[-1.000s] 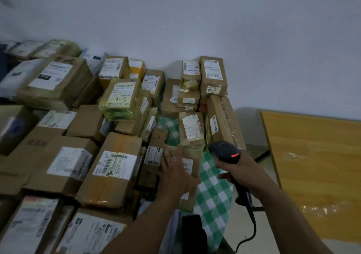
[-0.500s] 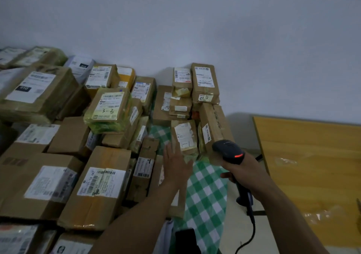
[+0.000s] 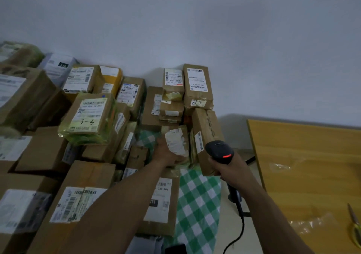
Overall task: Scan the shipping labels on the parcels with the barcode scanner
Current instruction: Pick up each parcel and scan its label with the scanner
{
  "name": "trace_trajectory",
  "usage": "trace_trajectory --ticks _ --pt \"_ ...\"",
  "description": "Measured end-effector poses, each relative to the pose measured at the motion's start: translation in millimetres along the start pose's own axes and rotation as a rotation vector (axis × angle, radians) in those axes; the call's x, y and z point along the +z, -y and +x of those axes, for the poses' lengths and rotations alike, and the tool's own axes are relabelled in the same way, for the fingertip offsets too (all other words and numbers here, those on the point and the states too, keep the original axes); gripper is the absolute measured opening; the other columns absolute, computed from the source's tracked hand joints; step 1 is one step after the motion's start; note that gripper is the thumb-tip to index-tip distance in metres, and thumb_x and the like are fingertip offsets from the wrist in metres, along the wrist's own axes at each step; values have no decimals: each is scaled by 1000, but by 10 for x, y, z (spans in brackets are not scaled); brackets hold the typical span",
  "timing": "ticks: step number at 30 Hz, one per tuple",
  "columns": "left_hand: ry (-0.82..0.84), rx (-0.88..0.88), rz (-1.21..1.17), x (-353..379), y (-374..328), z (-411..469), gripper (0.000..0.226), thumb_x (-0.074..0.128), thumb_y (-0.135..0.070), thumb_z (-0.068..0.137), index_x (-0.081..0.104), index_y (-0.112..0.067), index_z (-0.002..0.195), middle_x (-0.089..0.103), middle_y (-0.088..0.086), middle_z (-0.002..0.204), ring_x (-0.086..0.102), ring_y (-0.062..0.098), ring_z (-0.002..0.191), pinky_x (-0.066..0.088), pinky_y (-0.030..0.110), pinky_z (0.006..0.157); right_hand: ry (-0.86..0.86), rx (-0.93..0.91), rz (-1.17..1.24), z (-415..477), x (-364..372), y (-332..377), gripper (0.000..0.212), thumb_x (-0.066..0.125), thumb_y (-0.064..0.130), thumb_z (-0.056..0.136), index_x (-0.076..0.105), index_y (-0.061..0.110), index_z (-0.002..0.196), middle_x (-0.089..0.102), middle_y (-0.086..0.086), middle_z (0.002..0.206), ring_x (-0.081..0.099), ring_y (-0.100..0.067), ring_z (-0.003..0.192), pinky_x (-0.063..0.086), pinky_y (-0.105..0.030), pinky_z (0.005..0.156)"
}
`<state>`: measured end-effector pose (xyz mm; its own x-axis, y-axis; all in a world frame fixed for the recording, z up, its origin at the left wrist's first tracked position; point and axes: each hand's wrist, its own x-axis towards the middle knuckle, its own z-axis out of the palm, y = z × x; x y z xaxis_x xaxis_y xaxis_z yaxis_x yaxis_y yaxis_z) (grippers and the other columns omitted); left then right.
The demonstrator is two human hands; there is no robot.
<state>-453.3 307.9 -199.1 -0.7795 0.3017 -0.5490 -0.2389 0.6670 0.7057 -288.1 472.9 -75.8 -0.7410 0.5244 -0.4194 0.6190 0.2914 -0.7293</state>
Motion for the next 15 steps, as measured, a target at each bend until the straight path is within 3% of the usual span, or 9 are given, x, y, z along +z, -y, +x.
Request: trace_trajectory --ticks 3,6,9,15 --pt "16 10 49 -20 38 100 100 97 -26 67 44 -14 151 54 -1 144 52 20 134 36 18 96 29 -17 -2 25 32 -10 20 80 41 85 69 32 98 75 6 78 74 -12 71 64 -47 76" --pt "-44 -69 -64 6 75 112 75 96 -18 69 61 -9 134 65 6 135 62 25 124 51 32 98 60 -43 9 37 65 34 13 78 35 88 69 31 96 75 3 77 73 -10 68 64 -42 70" --pt "-96 -176 -187 15 125 74 57 91 -14 77 62 -5 125 68 11 130 64 30 120 53 33 90 71 -54 38 17 97 85 14 77 32 91 64 35 96 73 6 81 69 -3 62 54 -21 56" --pt "-194 -222 -332 -43 108 36 56 82 -6 85 59 -2 136 66 15 134 63 32 123 50 32 91 84 -52 21 -12 148 88 10 75 29 92 67 28 98 74 4 80 69 -3 61 48 -13 51"
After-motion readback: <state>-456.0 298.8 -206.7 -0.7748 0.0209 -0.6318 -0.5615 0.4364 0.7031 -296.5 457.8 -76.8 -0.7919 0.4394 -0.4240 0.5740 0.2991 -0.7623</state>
